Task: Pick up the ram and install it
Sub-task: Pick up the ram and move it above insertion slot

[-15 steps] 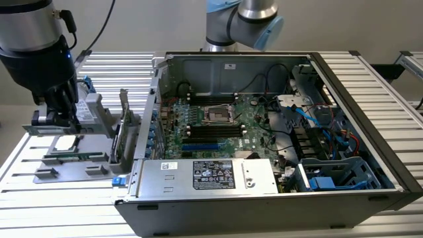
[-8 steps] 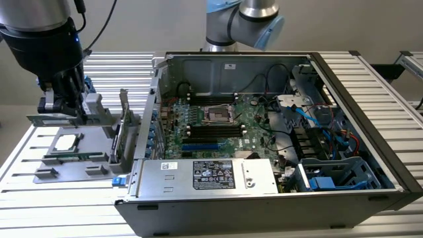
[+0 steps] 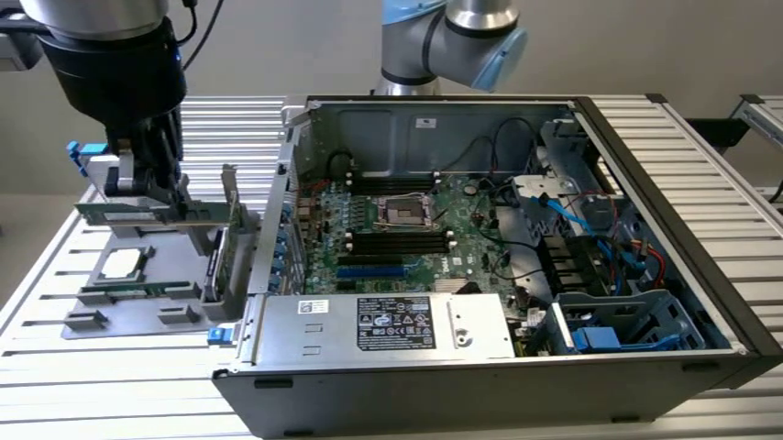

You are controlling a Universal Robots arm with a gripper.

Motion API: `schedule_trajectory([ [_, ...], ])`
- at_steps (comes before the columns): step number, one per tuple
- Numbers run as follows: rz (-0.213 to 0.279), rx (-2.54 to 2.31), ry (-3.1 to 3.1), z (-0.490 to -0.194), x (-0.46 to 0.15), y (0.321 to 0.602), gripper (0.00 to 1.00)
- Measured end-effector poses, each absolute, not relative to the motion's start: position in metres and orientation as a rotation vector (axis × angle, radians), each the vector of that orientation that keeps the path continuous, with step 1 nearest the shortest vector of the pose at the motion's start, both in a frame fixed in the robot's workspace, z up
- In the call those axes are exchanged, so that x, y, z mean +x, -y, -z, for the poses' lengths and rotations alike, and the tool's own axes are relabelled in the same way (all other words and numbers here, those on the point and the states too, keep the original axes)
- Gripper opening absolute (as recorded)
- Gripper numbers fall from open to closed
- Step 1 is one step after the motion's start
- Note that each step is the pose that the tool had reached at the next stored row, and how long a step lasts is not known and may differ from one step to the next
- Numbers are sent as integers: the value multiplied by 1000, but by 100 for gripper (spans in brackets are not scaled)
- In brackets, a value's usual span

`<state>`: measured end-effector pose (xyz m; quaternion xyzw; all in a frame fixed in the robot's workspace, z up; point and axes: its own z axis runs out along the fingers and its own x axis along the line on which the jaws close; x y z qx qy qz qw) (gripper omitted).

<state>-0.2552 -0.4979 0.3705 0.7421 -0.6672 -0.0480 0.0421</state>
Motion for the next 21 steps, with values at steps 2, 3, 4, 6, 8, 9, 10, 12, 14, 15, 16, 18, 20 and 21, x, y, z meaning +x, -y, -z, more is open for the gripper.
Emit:
schedule_trajectory([
  [2, 147, 2271, 2042, -374, -250, 497, 13],
  [3, 147, 2271, 2042, -375, -247, 496, 13],
  [4, 147, 2271, 2042, -376, -244, 496, 13],
  [6, 147, 2271, 2042, -379, -238, 495, 13],
  [8, 147, 2271, 2041, -382, -233, 493, 13],
  [9, 147, 2271, 2041, -383, -230, 493, 13],
  [10, 147, 2272, 2041, -384, -227, 492, 13],
  [12, 147, 2272, 2041, -386, -222, 491, 13],
  [14, 147, 2272, 2041, -386, -216, 489, 13],
  [15, 147, 2272, 2041, -387, -213, 488, 13],
  [16, 147, 2272, 2041, -387, -210, 488, 13],
  [18, 147, 2272, 2041, -387, -203, 486, 13],
  [20, 147, 2272, 2041, -387, -197, 484, 13],
  [21, 147, 2272, 2041, -387, -194, 483, 13],
])
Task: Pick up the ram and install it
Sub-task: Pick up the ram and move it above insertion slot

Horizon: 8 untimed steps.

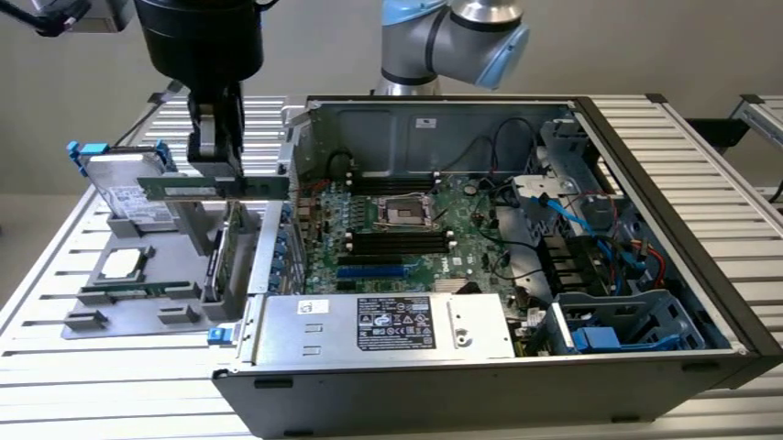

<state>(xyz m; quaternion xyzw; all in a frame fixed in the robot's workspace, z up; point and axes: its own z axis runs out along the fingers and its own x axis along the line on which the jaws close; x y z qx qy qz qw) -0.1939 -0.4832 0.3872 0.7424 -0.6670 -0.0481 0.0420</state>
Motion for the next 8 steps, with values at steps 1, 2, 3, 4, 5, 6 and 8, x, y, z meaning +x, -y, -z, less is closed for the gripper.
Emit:
schedule_trajectory([
  [1, 147, 2272, 2041, -387, -191, 482, 13],
  [2, 147, 2272, 2041, -387, -188, 481, 13],
  [3, 147, 2272, 2041, -387, -185, 480, 13],
  [4, 147, 2272, 2041, -387, -182, 479, 13],
  [5, 147, 2272, 2041, -387, -179, 477, 13],
  [6, 147, 2272, 2041, -387, -175, 476, 13],
  [8, 147, 2272, 2041, -387, -169, 472, 13],
])
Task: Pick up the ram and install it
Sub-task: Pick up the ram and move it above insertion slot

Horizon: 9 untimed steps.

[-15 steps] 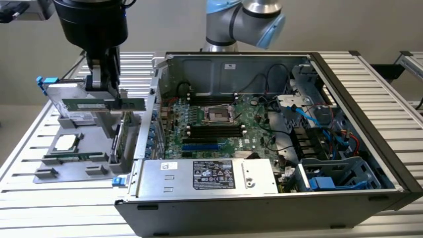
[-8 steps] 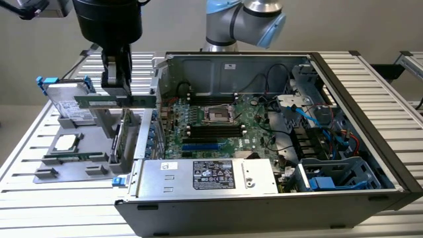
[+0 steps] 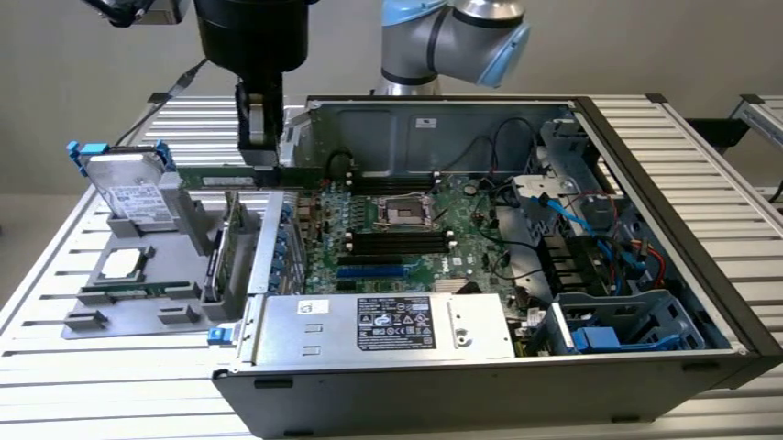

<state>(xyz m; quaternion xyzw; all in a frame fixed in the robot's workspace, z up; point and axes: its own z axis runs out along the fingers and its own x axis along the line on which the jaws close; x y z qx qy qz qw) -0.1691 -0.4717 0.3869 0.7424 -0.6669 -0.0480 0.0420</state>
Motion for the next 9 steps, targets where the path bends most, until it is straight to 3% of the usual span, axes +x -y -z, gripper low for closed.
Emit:
schedule_trajectory([
  [9, 147, 2272, 2041, -385, -140, 454, 13],
])
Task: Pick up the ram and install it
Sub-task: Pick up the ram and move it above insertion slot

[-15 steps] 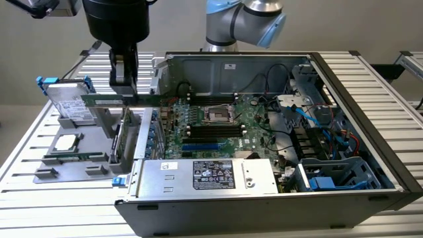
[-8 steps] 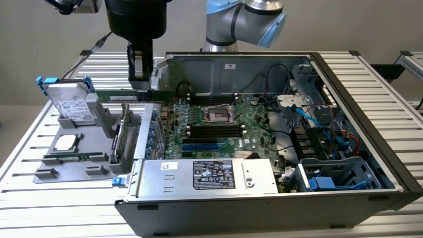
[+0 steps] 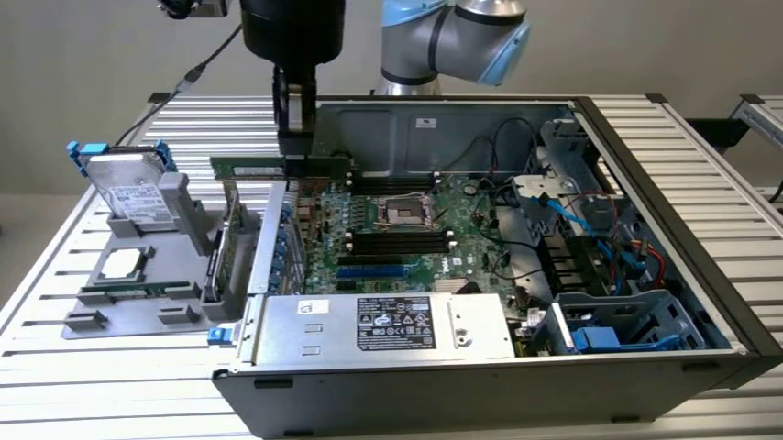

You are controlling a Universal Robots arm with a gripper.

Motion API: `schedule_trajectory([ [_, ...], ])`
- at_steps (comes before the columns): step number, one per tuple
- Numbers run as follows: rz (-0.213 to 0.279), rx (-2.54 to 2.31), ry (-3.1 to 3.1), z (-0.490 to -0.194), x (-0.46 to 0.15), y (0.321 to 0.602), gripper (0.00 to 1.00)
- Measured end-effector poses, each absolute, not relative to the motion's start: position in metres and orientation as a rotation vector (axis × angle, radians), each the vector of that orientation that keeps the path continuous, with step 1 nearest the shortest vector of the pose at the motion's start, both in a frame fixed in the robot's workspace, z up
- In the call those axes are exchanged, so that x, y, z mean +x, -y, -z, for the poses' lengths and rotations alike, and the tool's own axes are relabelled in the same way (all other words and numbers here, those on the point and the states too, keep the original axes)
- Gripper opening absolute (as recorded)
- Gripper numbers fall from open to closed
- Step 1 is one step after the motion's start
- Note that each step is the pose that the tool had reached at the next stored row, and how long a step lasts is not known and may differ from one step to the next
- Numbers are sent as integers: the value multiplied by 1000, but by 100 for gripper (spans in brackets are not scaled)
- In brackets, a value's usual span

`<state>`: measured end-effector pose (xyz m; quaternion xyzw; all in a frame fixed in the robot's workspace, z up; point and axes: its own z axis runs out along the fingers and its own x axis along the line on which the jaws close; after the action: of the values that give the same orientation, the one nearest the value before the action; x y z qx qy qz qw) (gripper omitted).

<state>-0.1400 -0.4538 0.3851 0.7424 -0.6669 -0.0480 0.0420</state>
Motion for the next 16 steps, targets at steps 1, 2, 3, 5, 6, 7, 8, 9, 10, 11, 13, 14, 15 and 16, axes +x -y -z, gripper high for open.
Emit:
schedule_trajectory([
  [1, 147, 2272, 2041, -385, -137, 452, 13],
  [2, 147, 2272, 2041, -385, -133, 451, 13],
  [3, 147, 2272, 2041, -384, -130, 449, 13],
  [5, 147, 2272, 2041, -384, -122, 446, 13],
  [6, 147, 2272, 2041, -383, -118, 445, 13],
  [7, 147, 2272, 2041, -383, -113, 444, 13],
  [8, 148, 2272, 2041, -382, -108, 443, 13],
  [9, 148, 2272, 2041, -382, -104, 442, 13],
  [10, 148, 2272, 2041, -381, -99, 441, 13],
  [11, 148, 2273, 2041, -381, -95, 440, 13],
  [13, 149, 2273, 2042, -380, -86, 437, 13],
  [14, 149, 2273, 2042, -379, -81, 436, 13],
  [15, 149, 2273, 2042, -378, -77, 435, 13],
  [16, 149, 2273, 2042, -376, -72, 434, 13],
])
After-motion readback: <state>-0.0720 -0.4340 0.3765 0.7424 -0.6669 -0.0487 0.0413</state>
